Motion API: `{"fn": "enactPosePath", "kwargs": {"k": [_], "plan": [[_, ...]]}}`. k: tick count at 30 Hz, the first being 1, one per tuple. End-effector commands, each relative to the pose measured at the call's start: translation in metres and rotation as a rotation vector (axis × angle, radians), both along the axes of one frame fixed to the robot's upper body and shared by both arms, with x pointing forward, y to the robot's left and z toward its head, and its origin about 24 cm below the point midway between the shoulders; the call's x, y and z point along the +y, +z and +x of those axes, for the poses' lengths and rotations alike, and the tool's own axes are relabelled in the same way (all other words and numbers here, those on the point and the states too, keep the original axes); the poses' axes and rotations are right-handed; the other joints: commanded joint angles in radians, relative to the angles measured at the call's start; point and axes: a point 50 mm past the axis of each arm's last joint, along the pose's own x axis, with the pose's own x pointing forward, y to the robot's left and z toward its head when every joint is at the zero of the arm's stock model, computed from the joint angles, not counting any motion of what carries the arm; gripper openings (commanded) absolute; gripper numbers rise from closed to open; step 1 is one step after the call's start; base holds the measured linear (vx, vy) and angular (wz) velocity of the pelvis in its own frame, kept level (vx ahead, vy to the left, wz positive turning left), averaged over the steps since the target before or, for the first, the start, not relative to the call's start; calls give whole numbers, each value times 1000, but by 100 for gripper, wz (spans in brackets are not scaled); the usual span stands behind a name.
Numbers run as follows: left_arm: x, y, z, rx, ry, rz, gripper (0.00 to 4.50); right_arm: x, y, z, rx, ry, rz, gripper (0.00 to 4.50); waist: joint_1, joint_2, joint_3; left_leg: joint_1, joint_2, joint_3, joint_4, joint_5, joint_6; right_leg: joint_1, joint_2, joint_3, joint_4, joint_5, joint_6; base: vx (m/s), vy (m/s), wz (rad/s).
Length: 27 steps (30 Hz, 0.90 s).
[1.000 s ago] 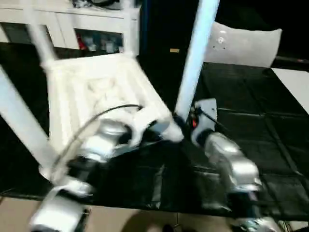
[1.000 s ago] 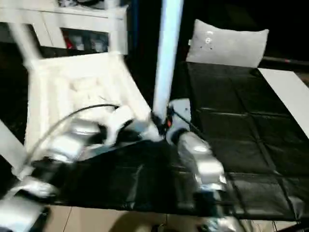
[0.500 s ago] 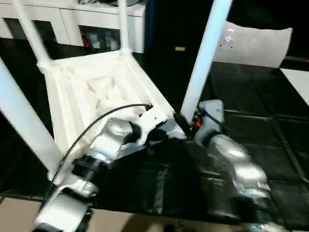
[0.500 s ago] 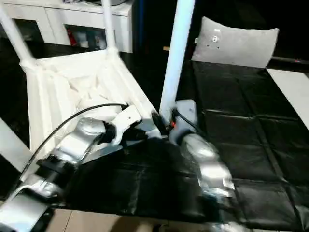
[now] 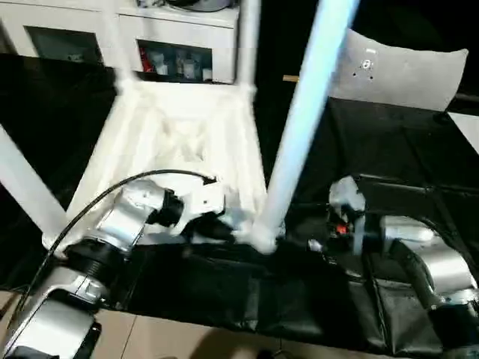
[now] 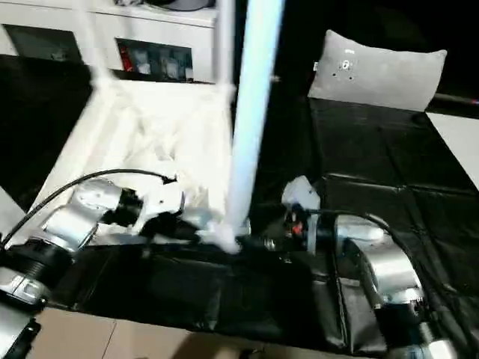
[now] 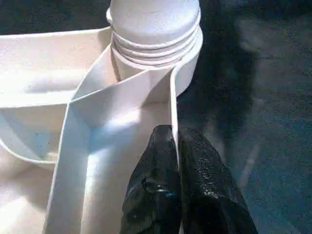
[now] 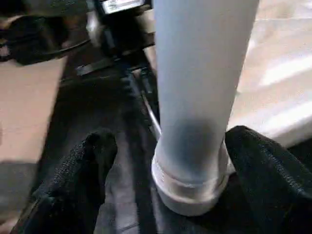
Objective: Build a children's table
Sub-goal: Rotate leg to tighten
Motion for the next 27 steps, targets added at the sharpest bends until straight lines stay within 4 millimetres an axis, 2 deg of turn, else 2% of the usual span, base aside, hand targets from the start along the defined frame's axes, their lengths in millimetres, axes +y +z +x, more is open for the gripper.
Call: {"fn": "enactPosePath", "kwargs": {"k": [1, 3, 4, 5, 6, 8, 9, 18, 22, 23, 26, 27], "plan": [[-8, -4, -8, 33, -151, 58, 0, 0, 3, 0, 10, 80, 5, 369, 0, 3, -68, -12, 10, 23, -64, -99, 89, 75, -57, 33, -49, -248, -219, 0, 0, 0], [-7, -3, -11, 38, -221, 77, 0, 2, 0, 1, 39, 141, 2, 344, 2, 3, -69, -12, 9, 23, -64, -95, 88, 75, -57, 33, -46, -240, -225, 0, 0, 0], [-7, -3, -12, 39, -235, 82, 0, 3, 0, 1, 45, 152, 0, 325, 2, -2, -69, -12, 9, 24, -63, -96, 90, 75, -56, 32, -48, -241, -224, 0, 0, 0], [-8, -3, -13, 41, -254, 88, 0, 5, -1, 2, 51, 165, -2, 325, 5, 2, -69, -12, 11, 24, -64, -95, 83, 76, -58, 32, -46, -247, -224, 0, 0, 0], [-8, -2, -13, 43, -270, 93, 0, 6, -2, 3, 52, 175, -5, 312, 7, -1, -70, -13, 11, 25, -63, -93, 81, 77, -58, 31, -46, -248, -223, 0, 0, 0], [-8, -2, -14, 45, -284, 97, 0, 8, -3, 5, 50, 184, -7, 299, 9, 3, -68, -13, 11, 25, -64, -90, 73, 75, -58, 31, -44, -248, -224, 0, 0, 0], [-8, -2, -14, 43, -289, 100, 0, 8, -3, 5, 59, 194, -3, 281, 11, 0, -70, -12, 12, 25, -63, -90, 71, 77, -57, 31, -44, -246, -220, 0, 0, 0], [-4, -1, -12, 33, -303, 114, 0, 14, -6, 3, 101, 257, 14, 218, 27, -5, -70, -14, 9, 27, -61, -83, 63, 77, -57, 32, -45, -285, -192, 0, 0, 0], [-2, -2, -11, 36, -284, 109, 0, 16, -6, 0, 130, 261, 42, 200, 27, -3, -71, -14, 9, 26, -61, -74, 61, 77, -55, 31, -42, -276, -191, 0, 0, 0], [-2, -1, -10, 43, -258, 88, 0, 17, -6, -2, 144, 249, 63, 197, 28, 0, -72, -14, 9, 26, -61, -72, 60, 78, -54, 31, -41, -265, -194, 0, 0, 0], [-4, 0, -9, 54, -193, 40, 0, 21, -5, -6, 172, 218, 103, 193, 32, 0, -70, -13, 9, 26, -61, -72, 55, 78, -54, 32, -42, -261, -193, 0, 0, 0], [-6, 1, -5, 46, -100, 18, 0, 27, -8, -9, 187, 154, 118, 193, 30, 0, -69, -13, 10, 26, -64, -82, 48, 78, -54, 32, -43, -276, -189, 0, 0, 0]]}}
